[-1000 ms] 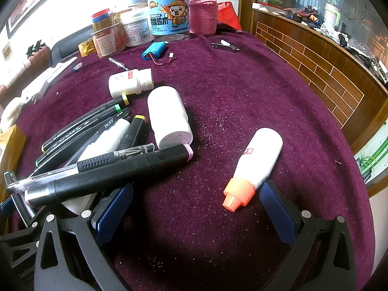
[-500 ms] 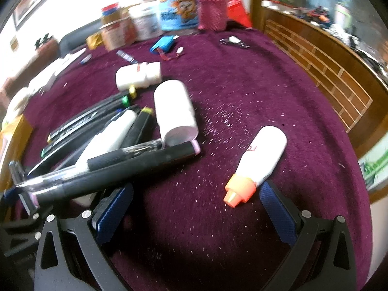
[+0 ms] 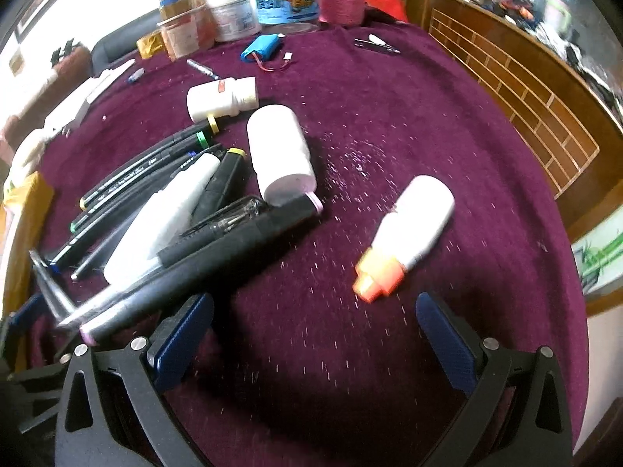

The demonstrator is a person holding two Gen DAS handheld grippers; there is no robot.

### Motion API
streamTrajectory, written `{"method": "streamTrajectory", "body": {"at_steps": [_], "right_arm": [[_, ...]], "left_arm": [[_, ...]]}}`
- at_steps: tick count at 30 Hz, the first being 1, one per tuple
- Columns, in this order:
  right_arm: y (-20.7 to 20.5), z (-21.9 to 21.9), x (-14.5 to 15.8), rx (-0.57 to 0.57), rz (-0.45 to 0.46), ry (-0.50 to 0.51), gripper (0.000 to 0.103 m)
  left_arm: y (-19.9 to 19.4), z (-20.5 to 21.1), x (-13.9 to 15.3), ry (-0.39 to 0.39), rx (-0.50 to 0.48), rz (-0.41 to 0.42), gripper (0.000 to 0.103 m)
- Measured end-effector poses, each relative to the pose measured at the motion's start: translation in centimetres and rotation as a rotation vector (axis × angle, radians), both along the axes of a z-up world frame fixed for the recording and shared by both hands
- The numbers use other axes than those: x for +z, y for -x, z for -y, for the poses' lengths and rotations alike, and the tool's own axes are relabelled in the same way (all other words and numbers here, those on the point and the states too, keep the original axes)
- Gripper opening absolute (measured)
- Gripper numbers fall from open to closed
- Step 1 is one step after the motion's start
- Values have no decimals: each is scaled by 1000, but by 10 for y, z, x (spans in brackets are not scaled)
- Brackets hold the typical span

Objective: Organize rigid objects
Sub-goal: 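Move the left tool toward the pile of black markers, then close the left tool on a black marker with a teal cap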

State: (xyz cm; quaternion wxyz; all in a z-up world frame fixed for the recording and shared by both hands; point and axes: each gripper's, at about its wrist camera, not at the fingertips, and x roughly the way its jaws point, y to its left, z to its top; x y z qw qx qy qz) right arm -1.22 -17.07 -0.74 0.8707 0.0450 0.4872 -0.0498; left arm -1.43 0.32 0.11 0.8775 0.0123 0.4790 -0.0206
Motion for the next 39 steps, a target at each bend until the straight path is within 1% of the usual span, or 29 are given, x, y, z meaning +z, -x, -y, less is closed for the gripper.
{"method": "streamTrajectory", "body": {"at_steps": [1,3,6,7,8,9,10,11,14,15,16,18,20,22,24,26,28,30,31,33,34,35,36,37,38,39], "right_arm": [[6,0,5,-1,22,-5,101],[27,-5,23,7,124,40,101],[79,-16,58,-26,432,189,102],[93,-19,64,-29,534,213,102],[100,-20,68,-14,610,202,102],[97,-19,69,4,615,181,102],[83,-17,68,9,551,159,102],[71,-13,67,0,509,131,101],[34,6,59,-91,437,43,101],[26,12,53,-121,421,26,97],[25,18,49,-137,416,8,96],[27,29,40,-167,415,-31,95],[36,42,35,-186,424,-80,95],[46,46,35,-185,460,-120,95],[45,49,34,-178,459,-140,95],[44,46,34,-162,456,-142,95],[41,43,33,-146,444,-140,95],[39,41,32,-135,427,-139,95],[38,41,32,-133,425,-142,95],[36,42,31,-132,422,-146,95],[37,42,31,-134,421,-149,95],[36,43,31,-135,420,-150,95],[37,43,31,-137,421,-153,95],[37,43,30,-139,419,-155,95],[36,43,31,-140,418,-156,95],[37,43,30,-141,417,-157,95]], "left_arm": [[0,0,0,1,0,0,103],[0,0,0,-2,0,0,103],[0,0,0,0,3,0,103],[0,0,0,-1,8,1,103],[0,1,0,-4,12,1,103],[0,1,0,-6,15,1,103],[1,1,0,-5,16,2,103],[1,0,0,-2,15,1,103],[3,-4,1,23,-14,0,103],[5,-7,3,47,-28,-1,103],[8,-14,6,85,-38,-5,103],[12,-23,13,117,-48,-7,103],[16,-29,20,125,-54,8,103],[20,-38,30,148,-59,36,103],[23,-41,38,146,-71,57,103],[24,-43,44,105,-73,78,102],[24,-44,46,84,-52,71,93],[20,-43,43,116,-41,41,91],[17,-42,41,110,-33,29,90],[8,-31,33,58,-15,9,87],[4,-28,29,44,-14,-1,81],[-1,-24,23,30,-15,-17,80],[-6,-21,16,25,-18,-47,72],[-7,-22,14,75,-22,-45,60],[-7,-22,13,87,-28,-62,52],[-4,-22,14,64,-33,-52,42]]}}
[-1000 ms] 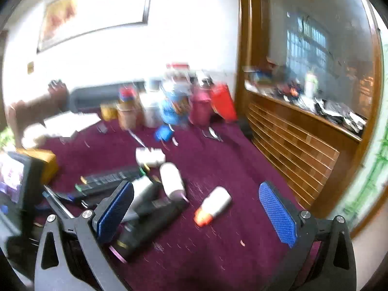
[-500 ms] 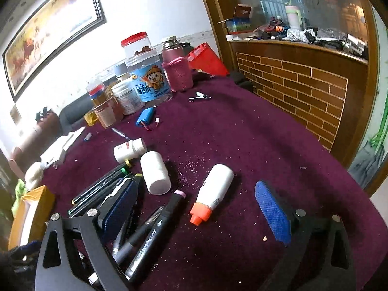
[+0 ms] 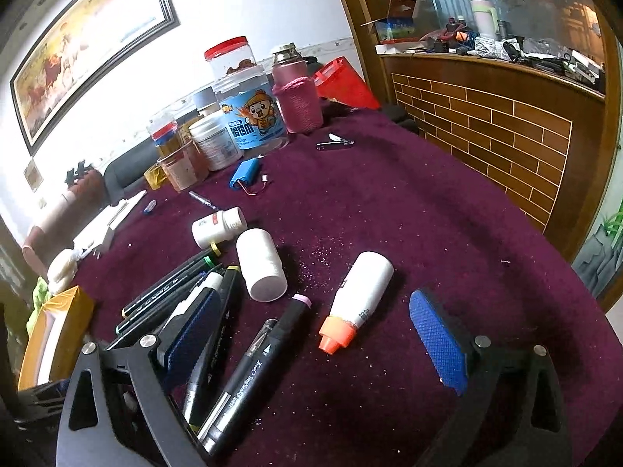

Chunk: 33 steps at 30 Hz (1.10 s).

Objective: Organize rigid objects
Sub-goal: 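Close the left tool on a black marker with a teal cap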

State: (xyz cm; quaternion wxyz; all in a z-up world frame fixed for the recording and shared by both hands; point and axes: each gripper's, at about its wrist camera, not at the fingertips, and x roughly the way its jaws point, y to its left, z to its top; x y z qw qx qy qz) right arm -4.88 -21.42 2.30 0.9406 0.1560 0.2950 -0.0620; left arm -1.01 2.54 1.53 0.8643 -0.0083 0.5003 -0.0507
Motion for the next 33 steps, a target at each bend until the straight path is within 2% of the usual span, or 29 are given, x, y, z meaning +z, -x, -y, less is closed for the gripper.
{"method": "streamTrajectory", "body": {"at_steps": [1,3,6,9,13,17,19,21,23,24,25,28,33], "right_arm": [[0,0,0,-1,-1,-2,95],[-2,0,0,-1,-6,-4,95],[-2,0,0,-1,-8,-6,95],[-2,1,-2,-5,-10,-9,95],[-4,2,-4,-7,-25,-14,95],[-5,1,-4,-4,-30,-11,95],[-5,1,-5,-4,-31,-11,95],[-5,1,-4,-4,-29,-14,95],[-4,2,-4,-9,-26,-21,95],[-4,3,-5,-11,-27,-25,95],[-5,3,-5,-11,-33,-28,95],[-6,3,-6,-7,-42,-31,95],[-6,3,-7,-7,-46,-31,95]], "left_arm": [[3,-1,1,4,-22,1,34],[10,-9,1,26,-29,-12,27],[21,-26,2,83,-19,-33,26],[27,-29,3,97,-17,-43,26],[24,-22,2,55,-17,-41,27],[20,-9,1,3,-24,-13,39],[16,-2,-2,-32,-34,31,39],[11,-2,-3,-36,-28,66,39],[9,-3,-3,-34,-33,87,32],[9,-5,-2,-23,-41,92,23],[10,-11,-1,14,-50,87,20],[13,-33,2,185,-49,46,20],[23,-45,2,241,-42,20,20]]}}
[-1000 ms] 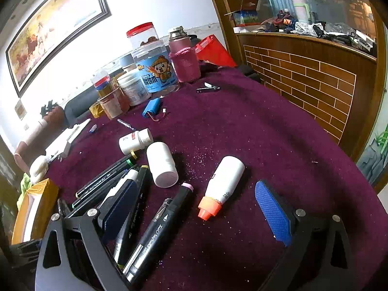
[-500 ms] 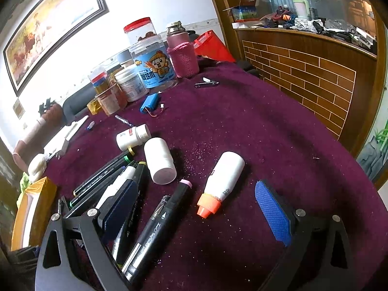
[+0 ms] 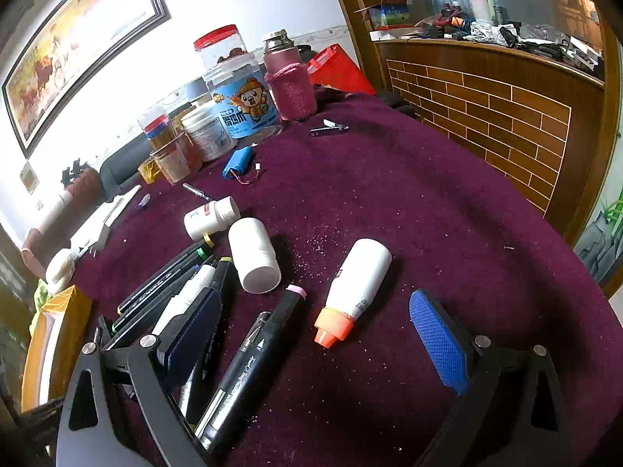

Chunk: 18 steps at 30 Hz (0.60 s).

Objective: Organize rigid objects
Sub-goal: 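Close the left tool on a black marker with a teal cap, then carry the teal-capped marker toward the white box while the right tool grasps a black marker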

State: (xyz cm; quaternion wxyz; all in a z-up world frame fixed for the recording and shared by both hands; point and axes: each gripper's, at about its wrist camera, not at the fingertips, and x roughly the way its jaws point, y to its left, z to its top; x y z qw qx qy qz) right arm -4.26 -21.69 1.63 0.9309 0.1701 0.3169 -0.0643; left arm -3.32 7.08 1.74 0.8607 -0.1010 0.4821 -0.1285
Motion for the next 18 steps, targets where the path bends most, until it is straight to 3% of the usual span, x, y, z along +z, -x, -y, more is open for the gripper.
{"method": "streamTrajectory", "body": {"at_steps": [8,16,18], "right_arm": [[-1,0,-1,13,-10,-6,95],[-1,2,-3,16,-18,-25,95],[-2,2,-3,17,-18,-26,95]], "left_arm": [[11,-3,7,64,-8,-3,21],[34,9,10,-142,-78,7,22],[38,12,7,-163,-96,5,21]]}}
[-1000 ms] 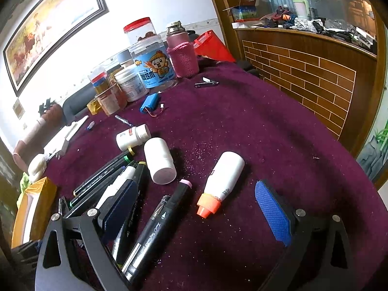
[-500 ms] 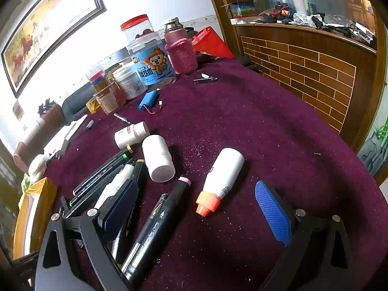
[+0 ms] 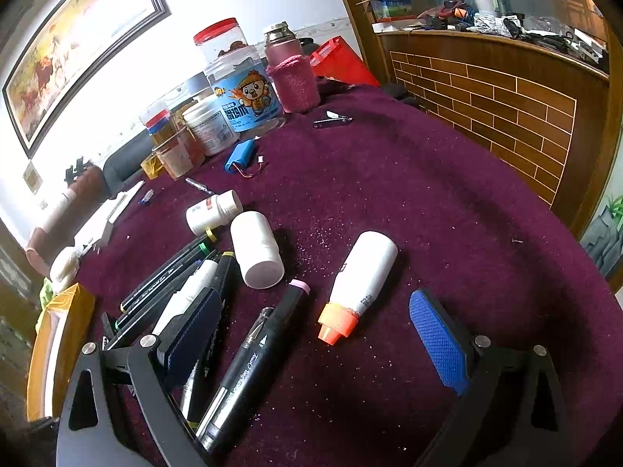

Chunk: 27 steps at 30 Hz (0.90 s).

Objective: Organize rigid objects
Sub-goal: 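Carry the teal-capped marker toward the white box while the right tool grasps a black marker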

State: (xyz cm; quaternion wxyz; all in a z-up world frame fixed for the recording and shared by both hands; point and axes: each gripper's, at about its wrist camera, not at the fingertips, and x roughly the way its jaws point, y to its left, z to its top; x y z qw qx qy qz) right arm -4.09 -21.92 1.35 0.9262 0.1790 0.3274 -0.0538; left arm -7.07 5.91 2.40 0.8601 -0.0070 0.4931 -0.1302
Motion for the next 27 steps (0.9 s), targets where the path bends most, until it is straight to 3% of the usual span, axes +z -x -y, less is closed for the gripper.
{"method": "streamTrajectory", "body": {"at_steps": [2,5,8,9,11,13,18,23,27], "right_arm": [[0,0,0,-1,-1,1,95],[0,0,0,-2,0,1,95],[0,0,0,-3,0,1,95],[0,0,0,-5,0,0,95],[0,1,0,-11,0,-3,95],[-2,1,-1,-12,-10,-4,95],[15,-17,15,9,3,90,95],[41,-78,41,197,42,159,95],[31,-131,30,387,-43,140,93]], "left_arm": [[-3,4,-6,-29,-3,-20,21],[-4,21,-9,-131,-21,35,22],[-4,28,-9,-146,-39,69,21],[-4,25,-9,-129,-35,75,14],[-5,13,-8,-41,-12,66,12],[-1,-6,-3,101,4,60,12],[21,-35,23,234,11,157,12],[29,-57,40,334,22,188,12],[35,-75,48,400,39,207,12]]}}
